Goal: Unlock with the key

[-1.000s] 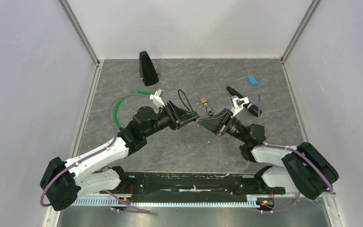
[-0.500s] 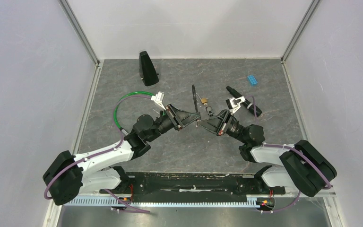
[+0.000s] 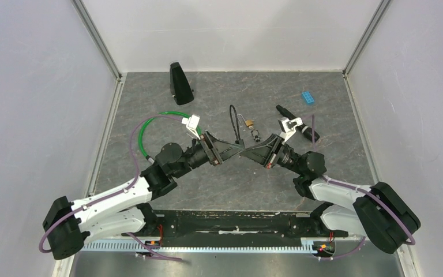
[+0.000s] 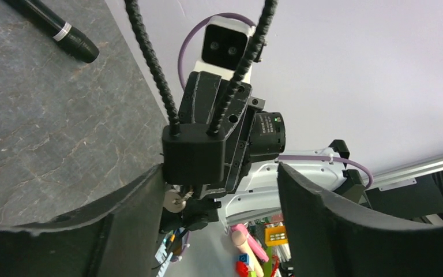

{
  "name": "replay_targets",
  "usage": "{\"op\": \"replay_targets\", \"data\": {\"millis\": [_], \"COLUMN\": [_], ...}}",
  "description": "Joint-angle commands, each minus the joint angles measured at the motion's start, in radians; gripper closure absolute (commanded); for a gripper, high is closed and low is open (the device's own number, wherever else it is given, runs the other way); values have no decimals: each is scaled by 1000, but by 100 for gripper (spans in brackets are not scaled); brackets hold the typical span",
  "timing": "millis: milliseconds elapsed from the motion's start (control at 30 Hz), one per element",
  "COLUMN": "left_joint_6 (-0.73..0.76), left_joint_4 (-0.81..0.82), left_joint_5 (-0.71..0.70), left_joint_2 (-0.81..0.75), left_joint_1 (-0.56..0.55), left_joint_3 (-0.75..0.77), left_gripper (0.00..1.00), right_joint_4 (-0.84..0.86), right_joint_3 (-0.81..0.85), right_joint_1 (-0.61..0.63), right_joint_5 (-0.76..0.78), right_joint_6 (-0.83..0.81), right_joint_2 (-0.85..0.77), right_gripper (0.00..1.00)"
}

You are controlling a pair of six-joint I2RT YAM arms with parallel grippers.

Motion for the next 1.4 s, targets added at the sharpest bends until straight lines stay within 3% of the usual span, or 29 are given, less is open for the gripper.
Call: {"op": "replay_targets", "data": {"millis": [0,100,233,433,767,933,1100,1267,1367], "left_joint_6": [86,87,87,80,88,84,83,76,58], "left_joint_4": [-160,-224,-310,-345,-535,-550,-553,-472,-369], "left_joint_5": [-13,-20,-50,-106,-242,-237,-243,-231,-214], "left_joint_2": [1,31,65,67,91,109,104,71,34], "left_joint_1": [-9,-9,-9,-9,-9,-9,-9,-9,-9], "left_joint_3": [97,135,183,189,269,284,276,231,173], "left_gripper": [20,13,13,24,31,41,66,98,98], "right_joint_4": [-172,-298,-418,-507,-677,-771,-781,-572,-428], "right_joint_3": [82,117,141,162,216,247,249,181,145], "right_joint_1": [-2,-2,-1,0,31,59,66,64,60], "right_joint_5": [3,1,9,9,54,100,111,59,38], "right_joint_6": [-190,-276,-368,-433,-570,-643,-648,-493,-391], "right_joint_2": [-62,-96,-132,-154,-179,-187,-185,-157,-132], "right_gripper": [100,100,100,100,100,100,100,100,100]}}
